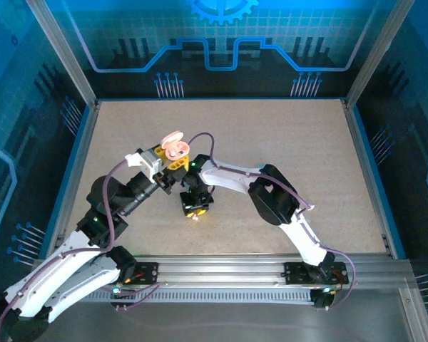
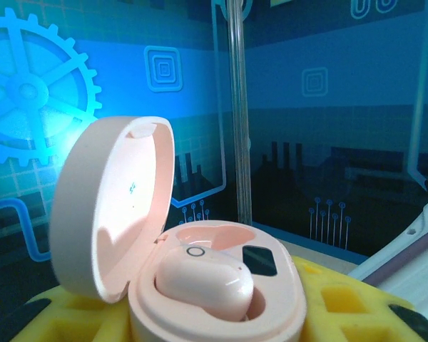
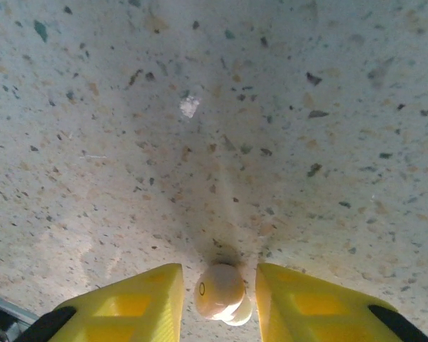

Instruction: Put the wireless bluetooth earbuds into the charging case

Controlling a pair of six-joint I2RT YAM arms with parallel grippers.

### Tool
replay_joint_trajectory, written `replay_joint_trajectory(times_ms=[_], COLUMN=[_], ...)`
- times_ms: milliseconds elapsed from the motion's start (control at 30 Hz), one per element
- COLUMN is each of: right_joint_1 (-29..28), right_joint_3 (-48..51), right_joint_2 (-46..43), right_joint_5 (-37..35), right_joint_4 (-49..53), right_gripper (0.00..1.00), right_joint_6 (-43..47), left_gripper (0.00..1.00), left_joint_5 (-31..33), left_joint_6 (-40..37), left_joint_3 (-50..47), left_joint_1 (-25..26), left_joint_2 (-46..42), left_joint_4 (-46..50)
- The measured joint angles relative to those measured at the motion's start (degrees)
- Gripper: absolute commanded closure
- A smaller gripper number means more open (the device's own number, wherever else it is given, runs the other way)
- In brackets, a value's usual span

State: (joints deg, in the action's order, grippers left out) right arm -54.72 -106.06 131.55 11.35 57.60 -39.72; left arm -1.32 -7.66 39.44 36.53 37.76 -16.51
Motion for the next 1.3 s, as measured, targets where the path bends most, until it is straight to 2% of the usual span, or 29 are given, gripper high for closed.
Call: replay_joint_trajectory(times_ms=[200, 1033, 1300], right_joint_1=[-0.1, -0.9, -1.3], right_joint_3=[-1.8, -5.8, -6.6], right_joint_2=[0.4, 3.5, 3.8], right_joint_5=[-0.7, -2.0, -2.8], right_joint_4=[1.7, 5.0, 6.1], right_gripper=[0.73, 0.73, 0.77], right_joint_6=[0.8, 3.3, 4.3], left_gripper=[0.64, 0.63, 0.63], left_joint_5=[0.0, 0.0, 0.0], left_joint_6=[0.0, 0.0, 0.0], left_joint_3=[0.0, 0.0, 0.0], left_joint_1=[0.0, 0.0, 0.0], left_joint_2=[0.0, 0.1, 0.6], left_joint_4=[0.0, 0.0, 0.0])
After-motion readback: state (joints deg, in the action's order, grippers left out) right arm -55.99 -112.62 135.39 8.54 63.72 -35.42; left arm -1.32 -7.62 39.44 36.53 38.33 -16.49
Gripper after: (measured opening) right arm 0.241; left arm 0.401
